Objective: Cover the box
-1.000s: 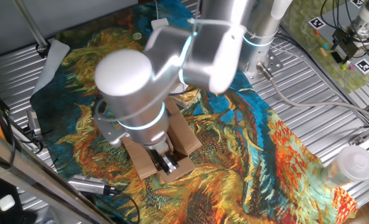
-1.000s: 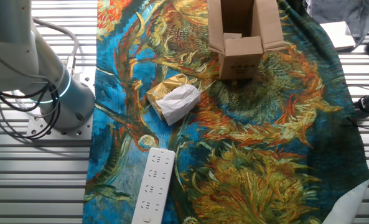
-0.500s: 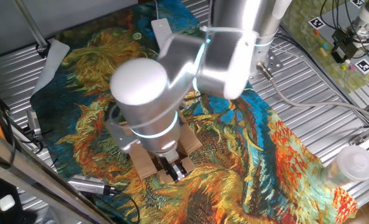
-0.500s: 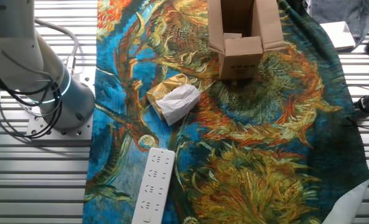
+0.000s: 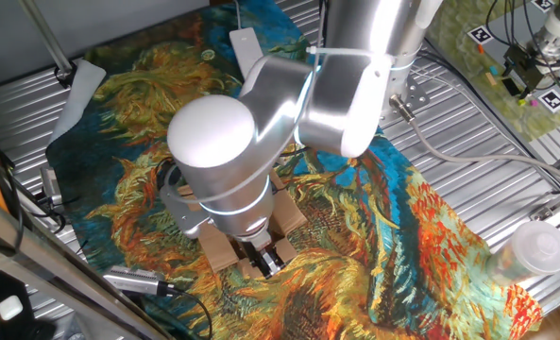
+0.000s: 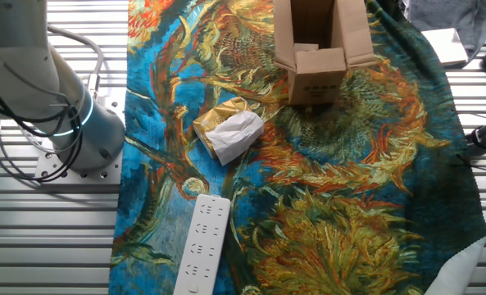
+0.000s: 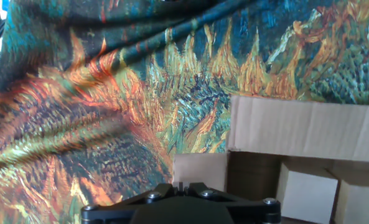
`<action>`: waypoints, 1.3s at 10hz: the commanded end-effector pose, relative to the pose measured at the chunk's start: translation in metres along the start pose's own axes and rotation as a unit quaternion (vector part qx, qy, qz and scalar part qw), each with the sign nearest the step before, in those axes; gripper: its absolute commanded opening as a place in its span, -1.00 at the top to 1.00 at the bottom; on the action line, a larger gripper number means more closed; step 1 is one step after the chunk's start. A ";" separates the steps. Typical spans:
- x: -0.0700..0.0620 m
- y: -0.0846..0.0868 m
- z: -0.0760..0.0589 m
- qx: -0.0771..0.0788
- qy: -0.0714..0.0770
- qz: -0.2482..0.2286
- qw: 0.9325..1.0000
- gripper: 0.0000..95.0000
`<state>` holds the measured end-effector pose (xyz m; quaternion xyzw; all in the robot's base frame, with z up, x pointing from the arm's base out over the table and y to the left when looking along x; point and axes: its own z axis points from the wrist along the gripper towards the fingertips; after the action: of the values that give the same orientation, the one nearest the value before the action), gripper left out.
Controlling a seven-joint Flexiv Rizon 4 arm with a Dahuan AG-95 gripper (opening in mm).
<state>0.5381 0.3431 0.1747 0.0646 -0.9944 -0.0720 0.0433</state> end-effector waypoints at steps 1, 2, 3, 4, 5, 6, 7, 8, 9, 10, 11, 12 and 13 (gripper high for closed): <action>-0.001 0.000 0.001 0.003 0.006 -0.010 1.000 1.00; -0.001 0.000 0.001 0.001 0.004 -0.034 0.999 1.00; -0.001 0.000 0.001 0.002 0.003 -0.041 0.999 1.00; -0.001 0.000 0.001 0.001 0.000 -0.066 0.998 1.00; -0.001 0.000 0.001 -0.001 0.000 -0.081 0.997 1.00; -0.001 0.000 0.001 -0.002 0.001 -0.093 0.996 1.00; -0.001 0.000 0.001 -0.007 0.000 -0.103 0.995 1.00; -0.001 0.000 0.001 -0.006 0.003 -0.104 0.995 1.00; -0.001 0.000 0.001 -0.007 0.009 -0.112 0.994 1.00; -0.001 0.000 0.001 -0.004 0.018 -0.108 0.994 1.00; -0.001 0.000 0.001 -0.001 0.021 -0.101 0.995 1.00; -0.002 0.021 -0.006 0.002 0.025 -0.083 0.996 1.00; -0.001 0.035 -0.009 0.000 0.024 -0.071 0.997 1.00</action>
<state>0.5352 0.3719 0.1871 0.1601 -0.9820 -0.0724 0.0691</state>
